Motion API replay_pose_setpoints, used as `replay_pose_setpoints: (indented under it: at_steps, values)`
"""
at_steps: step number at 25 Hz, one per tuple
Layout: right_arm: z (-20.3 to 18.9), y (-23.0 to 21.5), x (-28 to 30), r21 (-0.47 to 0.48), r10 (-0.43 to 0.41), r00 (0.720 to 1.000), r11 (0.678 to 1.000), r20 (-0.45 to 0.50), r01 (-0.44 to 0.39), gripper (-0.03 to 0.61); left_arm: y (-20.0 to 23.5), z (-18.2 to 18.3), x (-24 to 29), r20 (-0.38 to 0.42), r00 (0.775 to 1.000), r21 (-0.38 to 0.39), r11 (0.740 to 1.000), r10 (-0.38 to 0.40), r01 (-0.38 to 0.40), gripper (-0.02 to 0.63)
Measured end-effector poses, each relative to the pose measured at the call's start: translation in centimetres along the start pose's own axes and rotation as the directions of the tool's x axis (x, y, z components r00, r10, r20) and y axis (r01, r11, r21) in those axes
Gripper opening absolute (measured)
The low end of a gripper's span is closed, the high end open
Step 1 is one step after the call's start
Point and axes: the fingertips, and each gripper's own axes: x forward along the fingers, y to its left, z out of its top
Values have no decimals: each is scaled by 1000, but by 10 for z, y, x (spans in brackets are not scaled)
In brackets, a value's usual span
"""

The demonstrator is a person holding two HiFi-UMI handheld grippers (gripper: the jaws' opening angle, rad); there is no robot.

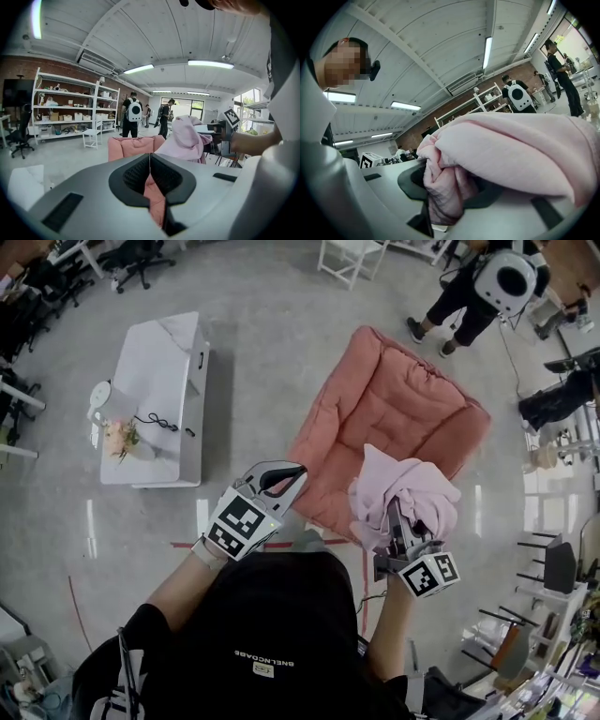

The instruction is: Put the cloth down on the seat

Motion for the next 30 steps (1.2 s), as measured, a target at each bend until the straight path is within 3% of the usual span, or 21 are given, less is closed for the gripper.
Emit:
replay_pose_setpoints:
  at_steps: [8, 16, 23, 30]
  values:
    - [19, -36, 47, -2, 95, 994, 995, -59, -95, 173, 19, 1, 23, -33, 995, -52, 994, 95, -97, 17]
    - [18, -81, 95, 41, 161, 979, 987, -128, -157, 173, 38, -4, 33, -70, 976, -108, 971, 206, -212, 17]
    - [2, -122, 126, 98, 209, 955, 976, -209, -193, 173, 37, -19, 48, -120, 949, -172, 935, 292, -310, 17]
    - [-30, -167, 164, 151, 239, 926, 968, -292, -202, 173, 40, -47, 49, -185, 906, -237, 878, 380, -417, 17]
